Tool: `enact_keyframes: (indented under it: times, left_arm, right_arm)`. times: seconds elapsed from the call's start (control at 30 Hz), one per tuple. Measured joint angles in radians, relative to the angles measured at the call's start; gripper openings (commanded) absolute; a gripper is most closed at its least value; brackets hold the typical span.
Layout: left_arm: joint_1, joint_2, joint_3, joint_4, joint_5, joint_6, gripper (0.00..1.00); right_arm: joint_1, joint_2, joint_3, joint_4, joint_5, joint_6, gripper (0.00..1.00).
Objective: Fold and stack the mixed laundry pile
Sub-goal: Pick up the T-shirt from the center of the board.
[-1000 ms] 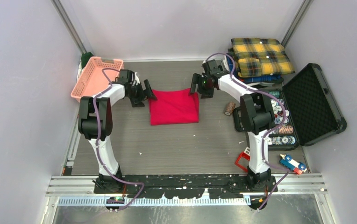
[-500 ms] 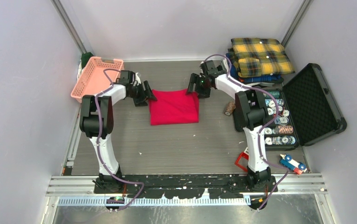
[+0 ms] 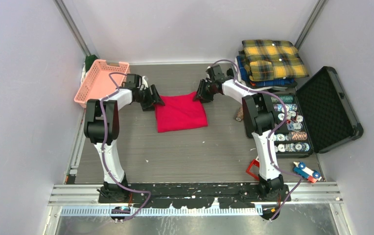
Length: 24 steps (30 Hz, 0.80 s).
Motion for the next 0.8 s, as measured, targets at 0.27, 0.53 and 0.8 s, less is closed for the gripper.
enact_keyframes:
  times: [0.27,0.53,0.8]
  left_arm:
    - [0.000,0.001,0.000,0.006,0.008,-0.010,0.79]
    - [-0.012,-0.206,-0.161,0.023,-0.076,-0.080,0.90]
    - [-0.013,-0.533,-0.269,-0.043,-0.109,-0.111,0.89]
  right_arm:
    - [-0.001,0.010,0.000,0.012,-0.008,0.021,0.01]
    - [-0.019,0.006,0.000,0.002,-0.031,0.011,0.01]
    - [-0.024,-0.076,-0.001,-0.092,-0.013,-0.047,0.01]
